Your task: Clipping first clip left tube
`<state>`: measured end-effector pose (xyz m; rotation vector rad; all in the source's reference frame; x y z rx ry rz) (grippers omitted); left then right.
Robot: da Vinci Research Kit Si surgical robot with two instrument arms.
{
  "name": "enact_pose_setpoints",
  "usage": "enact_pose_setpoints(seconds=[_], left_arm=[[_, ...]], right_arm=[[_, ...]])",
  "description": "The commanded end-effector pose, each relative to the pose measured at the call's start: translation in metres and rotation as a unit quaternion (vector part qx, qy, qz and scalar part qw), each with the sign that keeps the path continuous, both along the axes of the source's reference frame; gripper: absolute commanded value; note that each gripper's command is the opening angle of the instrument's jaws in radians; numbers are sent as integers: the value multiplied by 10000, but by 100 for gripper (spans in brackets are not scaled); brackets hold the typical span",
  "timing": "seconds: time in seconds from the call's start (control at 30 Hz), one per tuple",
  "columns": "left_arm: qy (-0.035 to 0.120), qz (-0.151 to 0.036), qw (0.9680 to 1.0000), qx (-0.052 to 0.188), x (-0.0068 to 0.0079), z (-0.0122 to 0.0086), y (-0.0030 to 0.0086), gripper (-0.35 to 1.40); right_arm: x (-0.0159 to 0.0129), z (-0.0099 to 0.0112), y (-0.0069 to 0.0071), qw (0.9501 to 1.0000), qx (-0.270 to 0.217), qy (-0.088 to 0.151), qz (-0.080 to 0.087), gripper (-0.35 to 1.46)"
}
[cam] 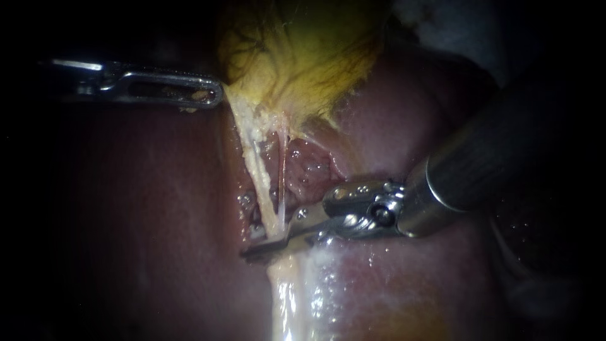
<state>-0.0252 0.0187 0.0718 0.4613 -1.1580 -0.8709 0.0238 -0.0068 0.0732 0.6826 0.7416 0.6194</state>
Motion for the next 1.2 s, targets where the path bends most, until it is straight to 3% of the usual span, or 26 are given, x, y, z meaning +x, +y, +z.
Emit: enact_pose_setpoints(seconds=[0.03,0.27,0.4,0.77,1.2], left_arm=[[-1,-1,10000,2,0,0,0,-35],[-1,0,10000,2,0,0,0,-35],[-2,1,10000,2,1,0,0,-35],[-4,3,10000,3,2,-1,0,-35],[-5,6,10000,4,3,-1,0,-35]], right_arm=[[0,0,0,10000,1,0,2,9],[-1,3,4,9996,-219,131,-145,45],[-1,7,9,9991,-259,322,-92,60],[-20,13,20,9986,-265,450,-40,60],[-56,9,44,9955,-194,922,119,60]])
